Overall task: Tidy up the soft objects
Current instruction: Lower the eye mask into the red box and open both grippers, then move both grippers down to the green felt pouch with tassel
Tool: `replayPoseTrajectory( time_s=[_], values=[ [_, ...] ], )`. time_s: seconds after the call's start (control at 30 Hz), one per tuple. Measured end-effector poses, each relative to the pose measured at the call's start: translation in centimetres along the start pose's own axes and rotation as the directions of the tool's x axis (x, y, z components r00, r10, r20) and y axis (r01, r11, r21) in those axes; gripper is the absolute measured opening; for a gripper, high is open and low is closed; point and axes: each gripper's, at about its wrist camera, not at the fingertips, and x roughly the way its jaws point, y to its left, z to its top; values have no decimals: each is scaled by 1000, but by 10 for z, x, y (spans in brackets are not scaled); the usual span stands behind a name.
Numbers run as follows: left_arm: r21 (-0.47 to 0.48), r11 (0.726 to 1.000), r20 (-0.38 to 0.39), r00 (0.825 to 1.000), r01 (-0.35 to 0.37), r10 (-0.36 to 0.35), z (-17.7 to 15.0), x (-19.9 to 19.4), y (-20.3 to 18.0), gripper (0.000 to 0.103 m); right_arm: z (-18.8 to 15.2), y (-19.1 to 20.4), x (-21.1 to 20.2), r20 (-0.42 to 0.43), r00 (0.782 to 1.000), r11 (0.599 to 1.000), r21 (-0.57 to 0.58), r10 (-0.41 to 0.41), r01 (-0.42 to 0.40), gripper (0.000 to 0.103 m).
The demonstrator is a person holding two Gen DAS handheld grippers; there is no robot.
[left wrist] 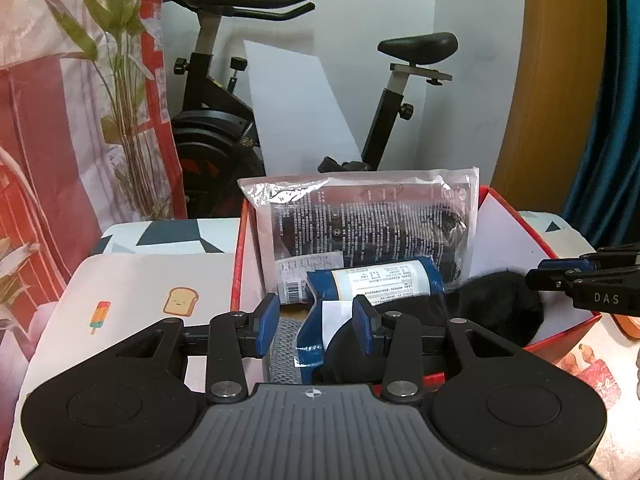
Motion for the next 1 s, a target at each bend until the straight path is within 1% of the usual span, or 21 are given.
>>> replayPoseTrajectory(
  time_s=[0.13,0.23,0.27,0.3,0.33,0.37,0.4,0.43,0.47,0.5,0.6,0.73,1.0],
  values=[
    [2,1000,30,999,-15,14,1,-10,-1,51,4,-2,-13,28,1000,1000,1,-7,7,24],
    [8,999,52,998,-32,32,2,-18,-3,55,4,1,-23,46,999,1000,-11,-9,10,32],
    [8,999,58,998,-39,38,2,-21,-3,60,4,3,-27,54,999,1000,-13,-8,9,40],
    [9,999,65,997,-44,44,1,-25,-3,69,3,5,-31,61,998,1000,-15,-5,6,49],
    [12,999,74,996,-52,51,0,-29,-4,74,3,7,-34,65,998,1000,-19,-5,6,55],
    [18,998,85,995,-61,59,-1,-33,-4,83,2,10,-37,68,998,1000,-25,-12,14,66],
    [20,997,98,993,-73,71,-2,-37,-5,93,0,14,-40,70,997,999,-35,-26,28,74],
    [22,996,113,990,-84,81,-3,-41,-5,97,-1,17,-42,73,997,998,-42,-36,39,76],
    [22,995,128,987,-95,92,-4,-45,-6,101,-3,20,-45,74,996,998,-47,-44,47,82],
    [23,994,143,985,-106,102,-6,-50,-6,102,-4,22,-48,78,996,998,-47,-45,49,89],
    [30,993,149,982,-118,113,-10,-60,-7,103,-9,27,-57,95,994,998,-38,-49,53,103],
    [26,994,139,985,-109,104,-17,-70,-5,103,-15,33,-68,112,993,998,-45,-47,53,103],
    [-10,992,123,984,-126,126,-34,-81,-2,103,-26,39,-83,121,992,998,-47,-28,34,103]
  ],
)
